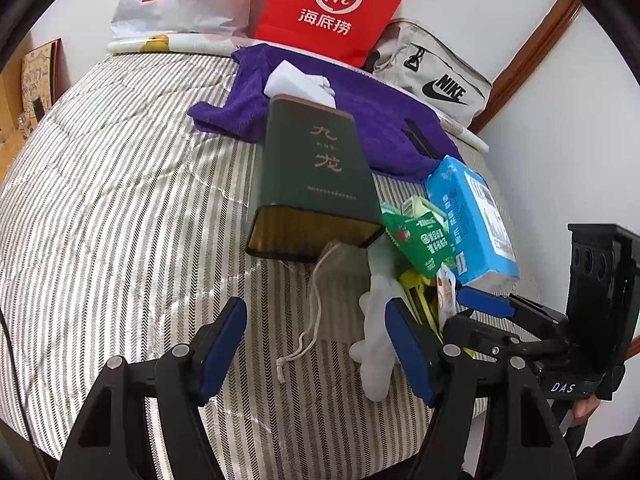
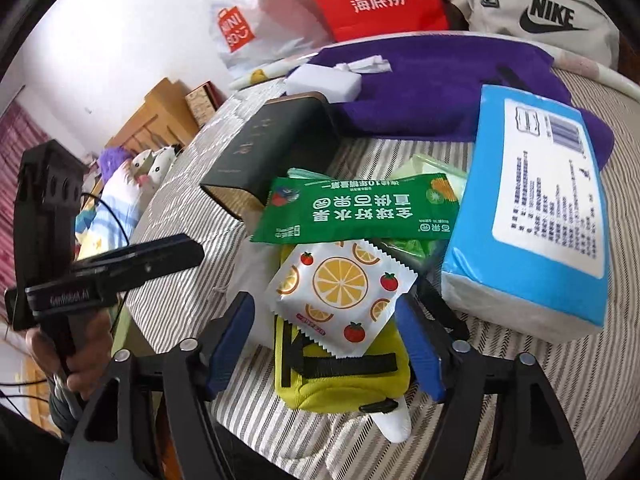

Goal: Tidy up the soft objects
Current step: 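Move both open tools back to the pile of items, then grasp the orange-print snack packet with the right tool while the left tool reaches the white glove, then grasp the white glove with the left tool and lift it, then carry the glove and snack packet over the purple towel with both tools, then lower the glove and packet onto the purple towel and open both tools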

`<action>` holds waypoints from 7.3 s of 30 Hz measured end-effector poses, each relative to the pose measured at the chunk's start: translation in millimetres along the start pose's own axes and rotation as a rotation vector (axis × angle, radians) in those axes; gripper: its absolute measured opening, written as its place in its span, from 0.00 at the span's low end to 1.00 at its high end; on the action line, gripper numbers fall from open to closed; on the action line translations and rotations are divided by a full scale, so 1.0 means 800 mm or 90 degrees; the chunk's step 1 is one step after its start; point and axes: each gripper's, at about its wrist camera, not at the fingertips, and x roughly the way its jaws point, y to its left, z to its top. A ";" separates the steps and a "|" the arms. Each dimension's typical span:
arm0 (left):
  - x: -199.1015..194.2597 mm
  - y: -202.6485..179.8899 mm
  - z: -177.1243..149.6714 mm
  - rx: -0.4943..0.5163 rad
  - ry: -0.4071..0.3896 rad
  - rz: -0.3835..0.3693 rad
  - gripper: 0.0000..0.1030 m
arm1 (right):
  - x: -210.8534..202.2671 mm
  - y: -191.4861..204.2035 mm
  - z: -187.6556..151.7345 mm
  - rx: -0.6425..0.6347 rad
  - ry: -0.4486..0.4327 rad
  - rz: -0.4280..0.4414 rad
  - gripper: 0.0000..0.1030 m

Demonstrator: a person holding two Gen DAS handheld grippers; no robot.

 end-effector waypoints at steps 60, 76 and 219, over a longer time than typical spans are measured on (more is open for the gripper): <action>0.002 -0.014 -0.009 0.016 0.009 0.006 0.68 | -0.012 -0.026 0.004 0.001 -0.051 -0.050 0.05; 0.021 -0.049 -0.016 0.046 0.007 -0.027 0.55 | -0.091 -0.047 -0.047 -0.005 -0.089 -0.073 0.05; 0.158 -0.047 0.280 0.038 -0.012 -0.028 0.10 | 0.066 -0.158 0.226 -0.051 0.025 -0.084 0.06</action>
